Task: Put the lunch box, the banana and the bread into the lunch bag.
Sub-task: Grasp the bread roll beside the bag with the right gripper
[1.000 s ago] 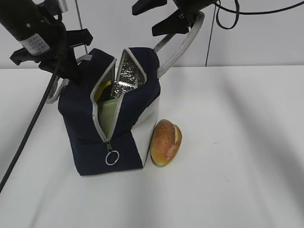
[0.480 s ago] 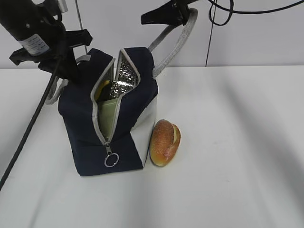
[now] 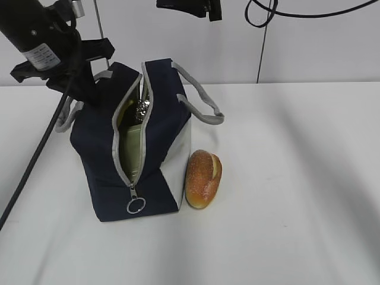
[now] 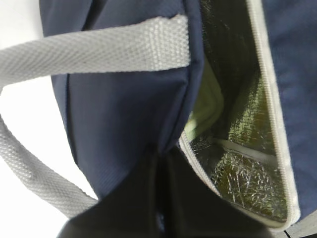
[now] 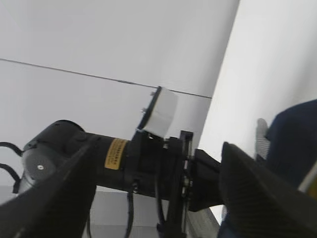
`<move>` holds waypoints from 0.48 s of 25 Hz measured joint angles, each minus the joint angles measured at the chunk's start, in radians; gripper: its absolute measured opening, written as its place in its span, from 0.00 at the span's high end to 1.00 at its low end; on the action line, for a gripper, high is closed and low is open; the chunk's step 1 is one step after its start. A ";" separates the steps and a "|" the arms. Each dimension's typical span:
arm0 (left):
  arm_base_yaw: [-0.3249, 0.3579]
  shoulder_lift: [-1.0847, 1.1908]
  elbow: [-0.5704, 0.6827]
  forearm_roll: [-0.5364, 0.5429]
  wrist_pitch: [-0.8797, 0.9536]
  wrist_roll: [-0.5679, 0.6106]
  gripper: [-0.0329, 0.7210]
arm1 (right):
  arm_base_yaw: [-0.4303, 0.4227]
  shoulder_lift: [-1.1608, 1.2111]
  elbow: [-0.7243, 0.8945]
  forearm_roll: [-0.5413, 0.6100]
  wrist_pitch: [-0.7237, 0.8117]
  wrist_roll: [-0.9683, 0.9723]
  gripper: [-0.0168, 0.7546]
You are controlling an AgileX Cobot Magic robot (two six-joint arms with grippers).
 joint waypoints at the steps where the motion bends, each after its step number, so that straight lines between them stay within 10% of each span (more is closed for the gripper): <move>1: 0.000 0.000 0.000 0.001 0.001 0.000 0.96 | 0.000 0.000 0.000 0.014 -0.002 -0.019 0.22; 4: 0.000 0.000 0.000 0.002 0.001 0.000 0.96 | -0.002 -0.002 -0.002 -0.040 -0.002 -0.039 0.22; 12: 0.000 0.000 0.000 0.004 0.003 0.000 0.96 | -0.004 -0.107 -0.002 -0.624 0.005 0.087 0.22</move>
